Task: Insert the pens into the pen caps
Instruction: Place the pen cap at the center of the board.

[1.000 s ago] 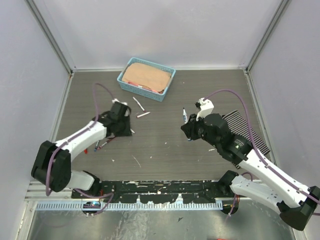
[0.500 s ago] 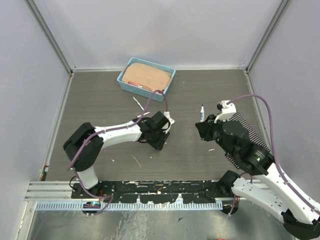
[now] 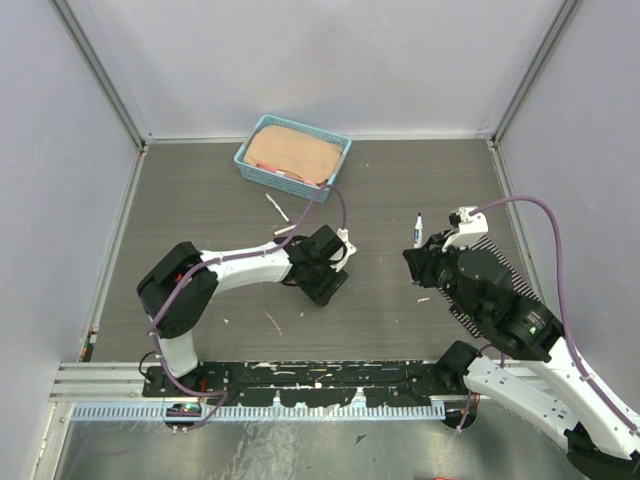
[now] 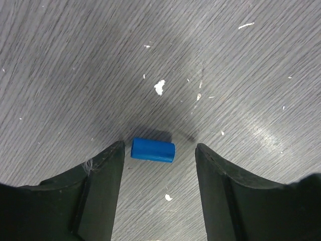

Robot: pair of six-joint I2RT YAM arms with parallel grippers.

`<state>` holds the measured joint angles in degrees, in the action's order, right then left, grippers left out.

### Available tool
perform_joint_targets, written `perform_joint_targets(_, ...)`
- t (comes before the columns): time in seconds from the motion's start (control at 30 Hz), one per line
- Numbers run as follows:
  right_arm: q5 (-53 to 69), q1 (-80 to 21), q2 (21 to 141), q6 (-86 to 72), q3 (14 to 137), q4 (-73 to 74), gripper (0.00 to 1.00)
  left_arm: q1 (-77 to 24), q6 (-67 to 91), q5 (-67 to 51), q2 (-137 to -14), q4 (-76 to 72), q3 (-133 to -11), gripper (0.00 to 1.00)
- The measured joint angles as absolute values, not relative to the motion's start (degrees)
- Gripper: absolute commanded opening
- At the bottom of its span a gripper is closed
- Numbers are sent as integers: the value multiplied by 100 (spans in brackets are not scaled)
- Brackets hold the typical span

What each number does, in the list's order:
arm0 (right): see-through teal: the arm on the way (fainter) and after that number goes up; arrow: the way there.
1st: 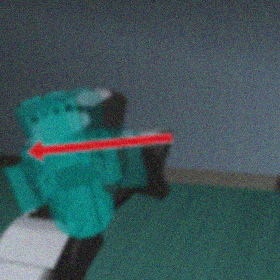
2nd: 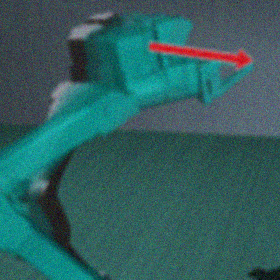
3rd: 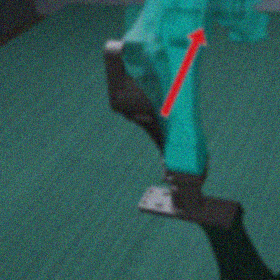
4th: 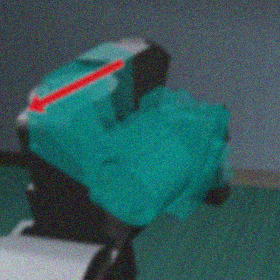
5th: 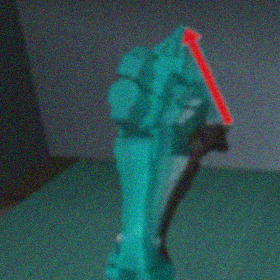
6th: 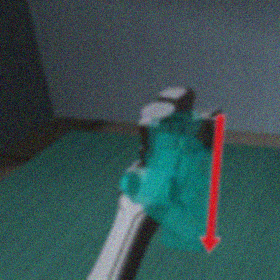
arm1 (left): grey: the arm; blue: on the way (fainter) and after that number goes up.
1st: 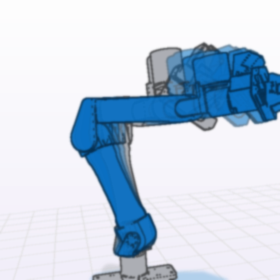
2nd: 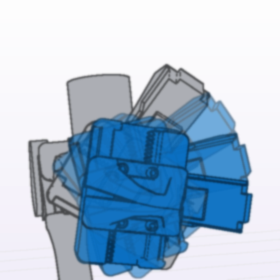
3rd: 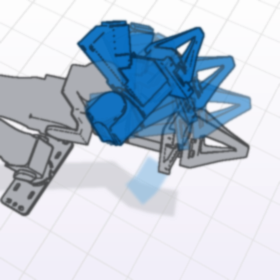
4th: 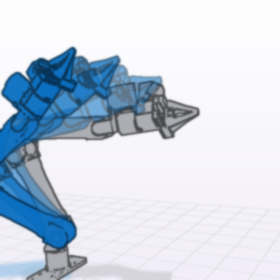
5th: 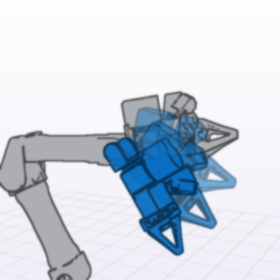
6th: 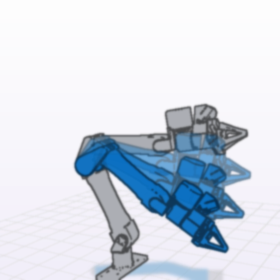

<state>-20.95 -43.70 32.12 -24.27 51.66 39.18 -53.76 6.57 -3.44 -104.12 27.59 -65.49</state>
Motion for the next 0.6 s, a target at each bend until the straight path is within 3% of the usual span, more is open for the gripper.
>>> perform_joint_targets(0.27,-2126,-4370,3203,-2464,5166,3938,4,-5393,1109,30,-10110,2908,-6549,67)
perform_joint_targets(0.6,-2342,-4370,3083,-2676,5166,4032,4,-5457,3916,1131,-9201,2888,-6451,66)
